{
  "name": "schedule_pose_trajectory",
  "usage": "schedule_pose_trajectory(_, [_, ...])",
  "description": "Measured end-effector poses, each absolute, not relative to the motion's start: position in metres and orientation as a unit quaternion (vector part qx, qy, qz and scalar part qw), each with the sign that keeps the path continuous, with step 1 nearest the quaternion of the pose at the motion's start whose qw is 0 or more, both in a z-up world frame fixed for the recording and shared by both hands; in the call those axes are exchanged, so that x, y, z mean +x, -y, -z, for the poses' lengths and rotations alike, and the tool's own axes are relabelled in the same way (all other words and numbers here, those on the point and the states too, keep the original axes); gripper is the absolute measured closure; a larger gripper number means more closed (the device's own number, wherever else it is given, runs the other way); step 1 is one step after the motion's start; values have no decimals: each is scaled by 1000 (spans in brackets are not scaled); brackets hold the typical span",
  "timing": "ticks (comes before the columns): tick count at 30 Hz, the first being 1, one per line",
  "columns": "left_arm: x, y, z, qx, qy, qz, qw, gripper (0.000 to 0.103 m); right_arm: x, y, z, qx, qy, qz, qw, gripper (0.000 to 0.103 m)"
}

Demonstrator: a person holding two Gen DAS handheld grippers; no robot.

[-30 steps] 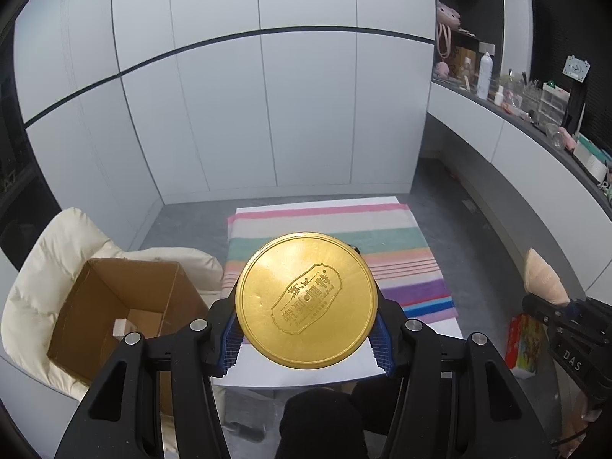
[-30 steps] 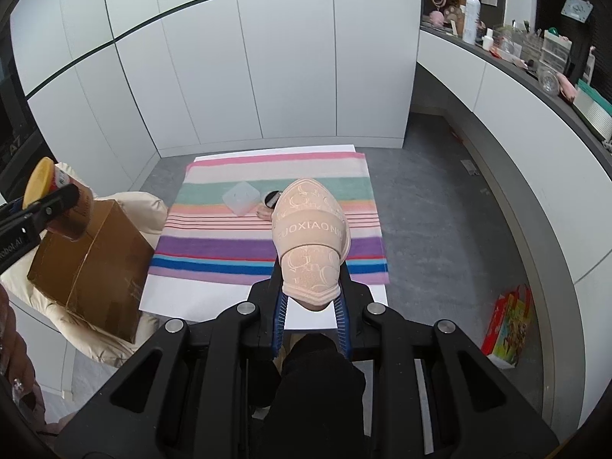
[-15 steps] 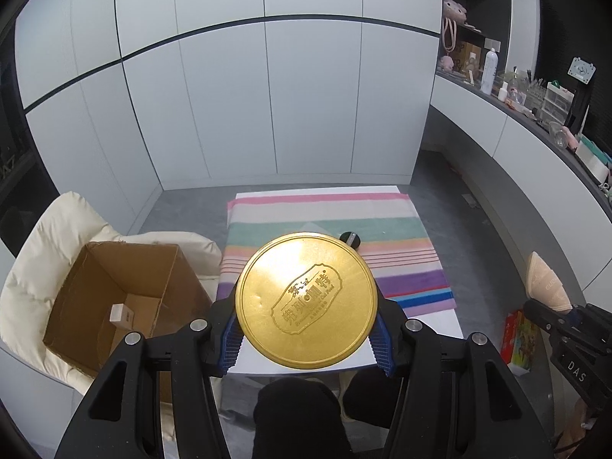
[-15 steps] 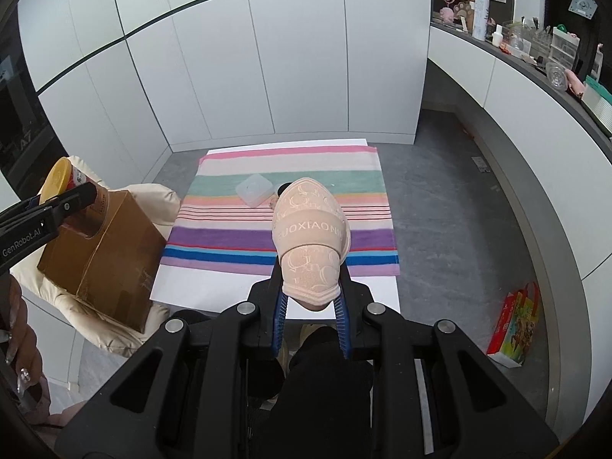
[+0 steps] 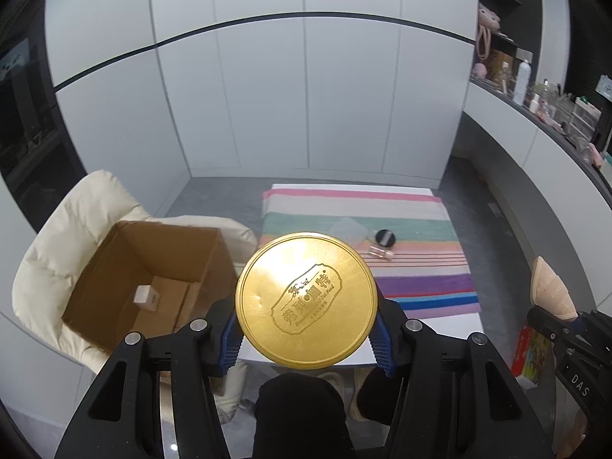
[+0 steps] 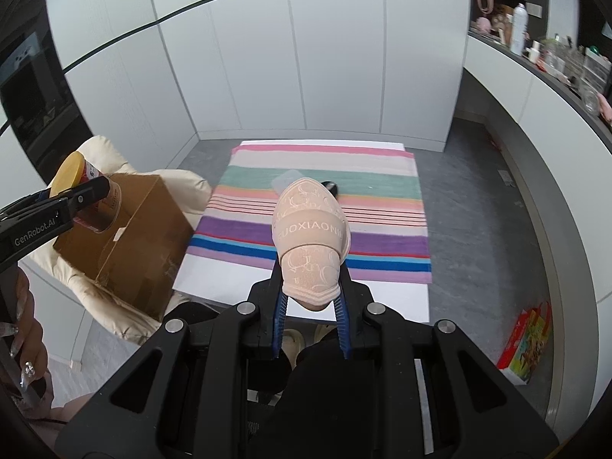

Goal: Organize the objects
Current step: 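Carry the red jar and beige sponge with both tools over the cardboard box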

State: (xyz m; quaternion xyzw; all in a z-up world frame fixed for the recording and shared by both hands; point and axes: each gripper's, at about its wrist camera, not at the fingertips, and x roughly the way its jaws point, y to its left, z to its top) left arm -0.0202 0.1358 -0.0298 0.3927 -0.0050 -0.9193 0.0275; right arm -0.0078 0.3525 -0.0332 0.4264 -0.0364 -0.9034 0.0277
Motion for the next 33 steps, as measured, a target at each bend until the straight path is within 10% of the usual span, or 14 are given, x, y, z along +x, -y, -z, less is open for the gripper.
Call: schedule_pose_trajectory(33, [54, 89, 76, 430, -81, 874, 212, 47, -47, -100, 66, 445, -95, 857, 241, 80])
